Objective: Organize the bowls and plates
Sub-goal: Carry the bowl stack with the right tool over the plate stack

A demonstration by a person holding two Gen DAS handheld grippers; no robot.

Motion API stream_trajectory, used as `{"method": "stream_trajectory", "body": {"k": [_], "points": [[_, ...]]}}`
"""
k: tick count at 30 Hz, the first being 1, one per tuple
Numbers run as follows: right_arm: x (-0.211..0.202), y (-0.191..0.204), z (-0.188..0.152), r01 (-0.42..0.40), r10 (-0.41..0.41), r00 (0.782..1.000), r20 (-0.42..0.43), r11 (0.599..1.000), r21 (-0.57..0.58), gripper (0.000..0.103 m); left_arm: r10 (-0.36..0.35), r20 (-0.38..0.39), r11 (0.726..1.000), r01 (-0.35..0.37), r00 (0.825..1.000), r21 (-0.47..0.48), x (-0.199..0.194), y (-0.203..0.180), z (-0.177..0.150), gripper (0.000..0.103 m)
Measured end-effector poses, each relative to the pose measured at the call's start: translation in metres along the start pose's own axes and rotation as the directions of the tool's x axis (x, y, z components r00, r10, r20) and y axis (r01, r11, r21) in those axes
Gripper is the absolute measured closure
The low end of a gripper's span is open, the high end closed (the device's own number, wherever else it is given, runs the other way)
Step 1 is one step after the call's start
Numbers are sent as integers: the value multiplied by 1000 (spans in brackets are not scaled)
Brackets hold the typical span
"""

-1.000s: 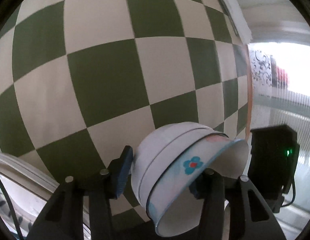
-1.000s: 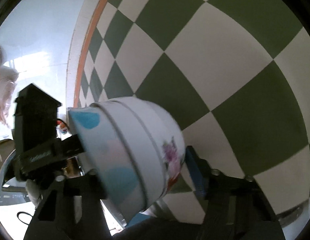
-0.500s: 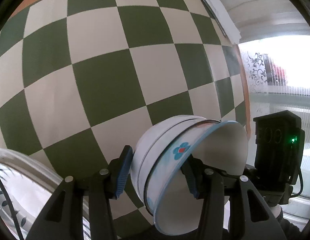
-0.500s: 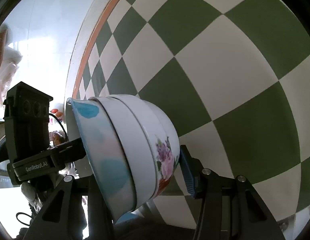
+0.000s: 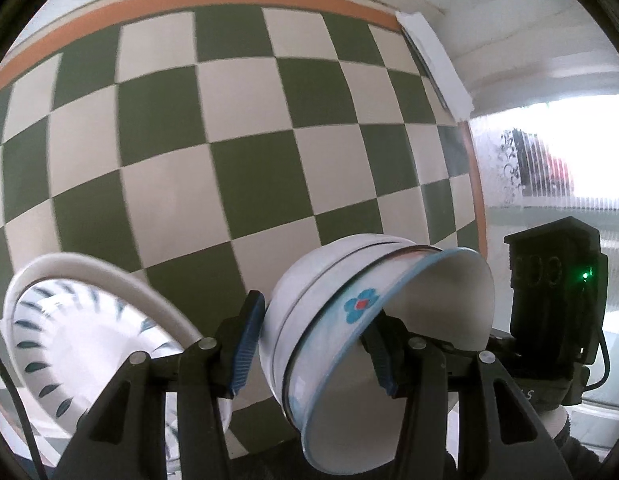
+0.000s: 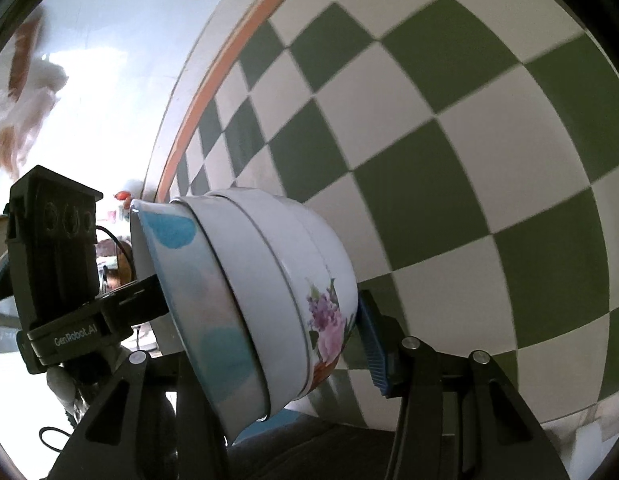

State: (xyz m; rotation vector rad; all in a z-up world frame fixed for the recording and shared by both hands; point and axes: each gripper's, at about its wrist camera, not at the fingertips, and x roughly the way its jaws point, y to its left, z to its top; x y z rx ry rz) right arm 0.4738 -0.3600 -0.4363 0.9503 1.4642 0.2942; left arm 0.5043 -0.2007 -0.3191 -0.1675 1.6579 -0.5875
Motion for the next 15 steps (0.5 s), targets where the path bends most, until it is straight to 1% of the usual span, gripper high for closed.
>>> {"method": "stream_trajectory", "body": {"k": [7,15], "points": [[21,52,1,-6,3,999,-40,997,-81,54,1,58,998,2,998,-60,-36,30,-14,57],[57,101,-13,-12,-11,992,-126,983,-183,54,24,111,986,-5,994,-166,-69,86,-41,57]]}}
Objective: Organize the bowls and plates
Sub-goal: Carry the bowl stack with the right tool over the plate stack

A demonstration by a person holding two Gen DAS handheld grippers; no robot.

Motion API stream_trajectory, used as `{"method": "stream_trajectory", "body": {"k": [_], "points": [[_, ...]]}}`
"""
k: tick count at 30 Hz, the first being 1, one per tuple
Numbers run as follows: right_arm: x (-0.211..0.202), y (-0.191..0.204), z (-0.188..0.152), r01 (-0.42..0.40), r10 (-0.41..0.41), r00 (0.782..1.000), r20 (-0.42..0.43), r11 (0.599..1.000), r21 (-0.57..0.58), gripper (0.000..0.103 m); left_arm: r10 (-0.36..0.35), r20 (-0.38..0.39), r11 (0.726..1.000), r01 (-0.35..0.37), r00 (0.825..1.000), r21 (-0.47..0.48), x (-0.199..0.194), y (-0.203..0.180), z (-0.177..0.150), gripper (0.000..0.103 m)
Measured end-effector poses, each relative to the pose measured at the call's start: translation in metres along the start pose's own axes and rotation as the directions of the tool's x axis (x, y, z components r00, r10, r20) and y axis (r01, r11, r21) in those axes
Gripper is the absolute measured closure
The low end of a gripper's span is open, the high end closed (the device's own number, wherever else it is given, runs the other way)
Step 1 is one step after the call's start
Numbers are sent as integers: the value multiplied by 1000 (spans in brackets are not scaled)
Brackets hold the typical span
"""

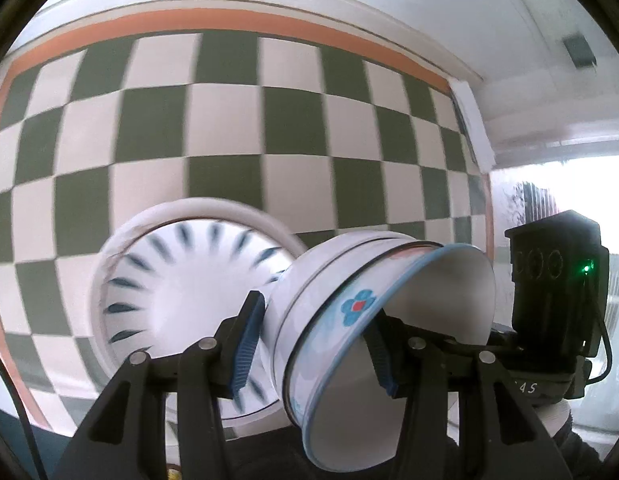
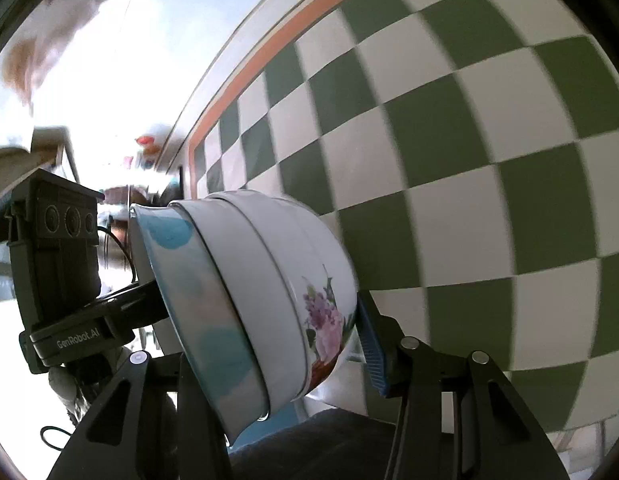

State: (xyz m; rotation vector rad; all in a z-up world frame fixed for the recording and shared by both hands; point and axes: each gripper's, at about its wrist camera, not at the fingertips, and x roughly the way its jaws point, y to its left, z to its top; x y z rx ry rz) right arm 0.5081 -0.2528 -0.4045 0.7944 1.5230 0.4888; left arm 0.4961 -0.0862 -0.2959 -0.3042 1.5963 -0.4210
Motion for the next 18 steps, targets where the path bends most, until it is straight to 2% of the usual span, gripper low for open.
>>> {"method": "stream_trajectory", "body": {"k": [8,18], "points": [[41,24,-7,7,-14,995,-103,998,-66,54,9,12,994,-8,1000,-113,-5,55,-12,57],[85,33,-2,54,-70,984,-161,994,-99,55,-7,-3,981,6,1000,-196,8,90,-18,57]]}}
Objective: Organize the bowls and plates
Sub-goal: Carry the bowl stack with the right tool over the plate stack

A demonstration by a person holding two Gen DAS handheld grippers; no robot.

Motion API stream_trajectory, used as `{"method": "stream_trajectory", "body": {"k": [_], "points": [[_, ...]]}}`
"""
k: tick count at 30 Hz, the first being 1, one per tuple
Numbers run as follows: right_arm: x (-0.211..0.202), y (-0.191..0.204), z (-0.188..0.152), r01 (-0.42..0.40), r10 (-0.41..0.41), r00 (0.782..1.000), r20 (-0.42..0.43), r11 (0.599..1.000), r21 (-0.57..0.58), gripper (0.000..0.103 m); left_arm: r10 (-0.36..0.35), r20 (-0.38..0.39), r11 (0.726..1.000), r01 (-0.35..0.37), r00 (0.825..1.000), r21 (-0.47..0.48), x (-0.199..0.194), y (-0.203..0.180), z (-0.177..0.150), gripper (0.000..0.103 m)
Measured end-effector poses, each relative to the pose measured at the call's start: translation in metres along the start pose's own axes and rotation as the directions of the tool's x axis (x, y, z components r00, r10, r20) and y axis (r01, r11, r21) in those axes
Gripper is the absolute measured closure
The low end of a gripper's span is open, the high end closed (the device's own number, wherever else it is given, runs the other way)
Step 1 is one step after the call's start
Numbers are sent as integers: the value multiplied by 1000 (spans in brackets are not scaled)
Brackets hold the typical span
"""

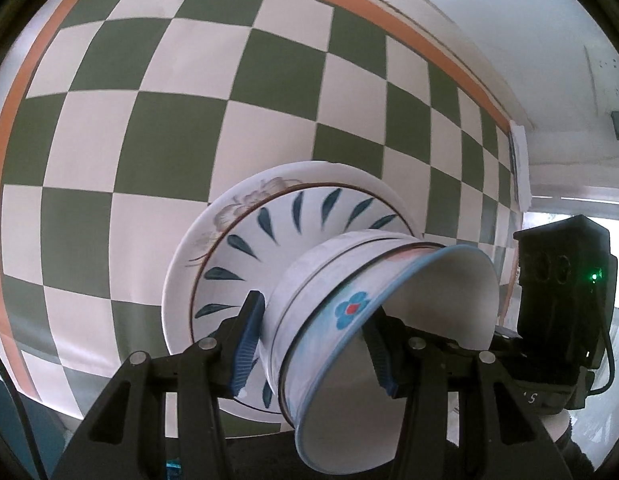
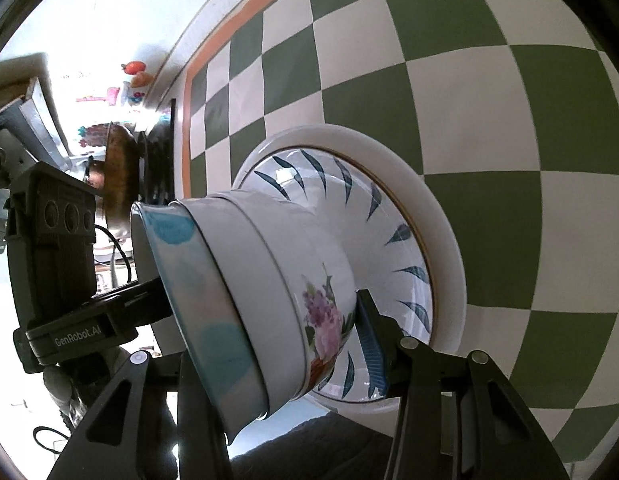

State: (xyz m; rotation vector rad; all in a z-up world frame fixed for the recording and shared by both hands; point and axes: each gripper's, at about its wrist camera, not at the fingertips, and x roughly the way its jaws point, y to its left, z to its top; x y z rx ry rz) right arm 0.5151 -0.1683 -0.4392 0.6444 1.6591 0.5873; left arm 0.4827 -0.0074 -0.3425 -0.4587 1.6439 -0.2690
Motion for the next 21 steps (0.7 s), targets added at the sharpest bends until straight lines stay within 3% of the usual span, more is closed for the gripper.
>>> {"method": "stream_trajectory", "body": {"k": [21], "points": [[7,0,4,13,-13,1000,-13,1000,7,55,24,-6,1000,-24,1000,-6,4,9,0,58]]}}
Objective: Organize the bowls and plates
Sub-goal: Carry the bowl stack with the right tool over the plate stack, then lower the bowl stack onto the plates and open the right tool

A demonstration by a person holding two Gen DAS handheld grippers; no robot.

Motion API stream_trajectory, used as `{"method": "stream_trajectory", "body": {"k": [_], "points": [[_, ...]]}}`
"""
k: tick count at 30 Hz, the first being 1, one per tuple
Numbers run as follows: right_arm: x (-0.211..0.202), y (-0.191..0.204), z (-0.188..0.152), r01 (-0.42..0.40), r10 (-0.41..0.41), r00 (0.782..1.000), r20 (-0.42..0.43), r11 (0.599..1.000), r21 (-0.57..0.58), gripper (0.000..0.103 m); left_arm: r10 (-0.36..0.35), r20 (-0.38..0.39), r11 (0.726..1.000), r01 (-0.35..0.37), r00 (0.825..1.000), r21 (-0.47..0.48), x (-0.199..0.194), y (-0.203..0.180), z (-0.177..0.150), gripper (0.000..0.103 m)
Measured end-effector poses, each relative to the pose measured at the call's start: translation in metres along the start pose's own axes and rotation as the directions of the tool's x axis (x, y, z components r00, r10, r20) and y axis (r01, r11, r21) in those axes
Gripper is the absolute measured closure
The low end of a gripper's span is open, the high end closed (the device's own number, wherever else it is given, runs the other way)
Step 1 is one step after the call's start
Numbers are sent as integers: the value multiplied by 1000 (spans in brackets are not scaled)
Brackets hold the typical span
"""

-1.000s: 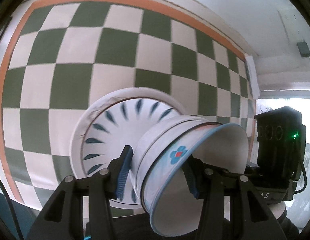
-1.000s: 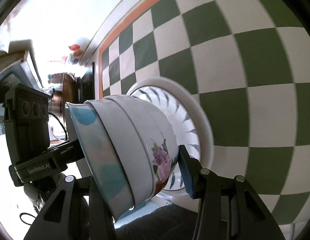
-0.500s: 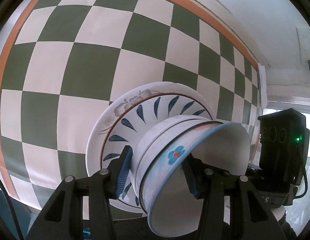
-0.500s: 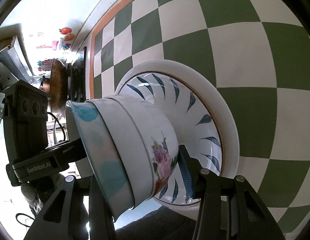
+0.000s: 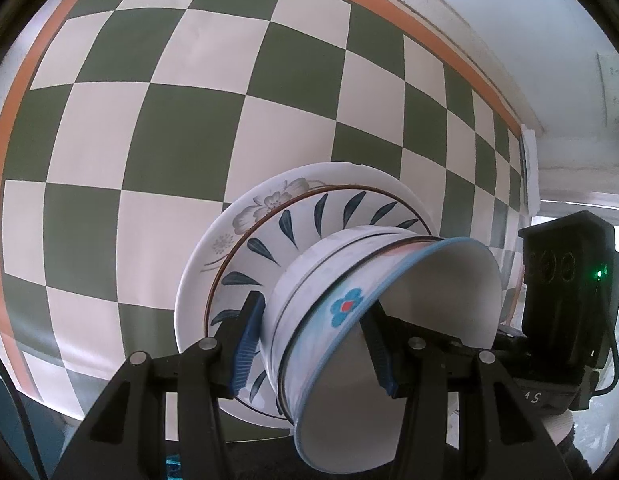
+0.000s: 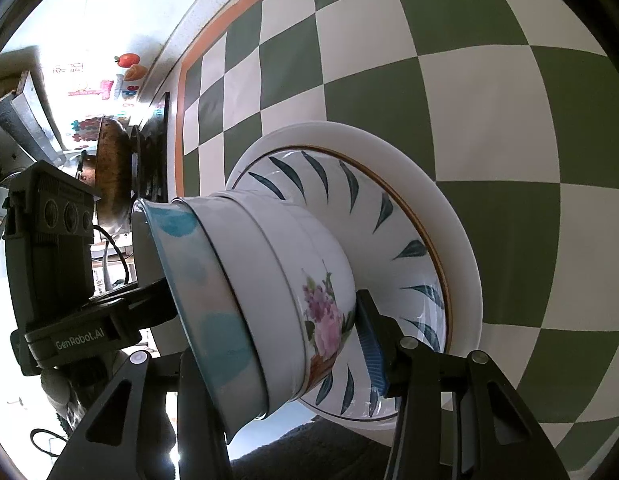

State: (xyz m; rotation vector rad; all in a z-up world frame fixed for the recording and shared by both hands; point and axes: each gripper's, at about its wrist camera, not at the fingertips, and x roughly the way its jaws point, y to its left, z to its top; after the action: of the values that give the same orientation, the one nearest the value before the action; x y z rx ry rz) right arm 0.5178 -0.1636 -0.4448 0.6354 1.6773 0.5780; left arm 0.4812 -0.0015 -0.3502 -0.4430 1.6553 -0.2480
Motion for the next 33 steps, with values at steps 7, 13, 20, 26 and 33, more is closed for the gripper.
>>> {"method": "stream_trajectory", "body": {"k": [7,13,20,26,33], "points": [[-2,5,-3,37,-37,999,8,999,-3,54,40,10,999,-40,999,6,-7,-4,-9,57],[-27,26,-10,153,-146,985,96,985,-76,54,95,66,995,-96,993,9,-21,-6,-20,56],[-51,50,-36,323,-295,937,187,937,-136,52,214,180,974,-224,960,39,-47,-11,-41,23],[-66,63,-70,451,-404,865,298,885,-111,14,268,291,955,-294,918,48,-65,-12,-63,6],[-93,94,-118,571,-488,735,470,820,-41,6,269,452,939,-335,851,73,-108,-12,-95,2]]}}
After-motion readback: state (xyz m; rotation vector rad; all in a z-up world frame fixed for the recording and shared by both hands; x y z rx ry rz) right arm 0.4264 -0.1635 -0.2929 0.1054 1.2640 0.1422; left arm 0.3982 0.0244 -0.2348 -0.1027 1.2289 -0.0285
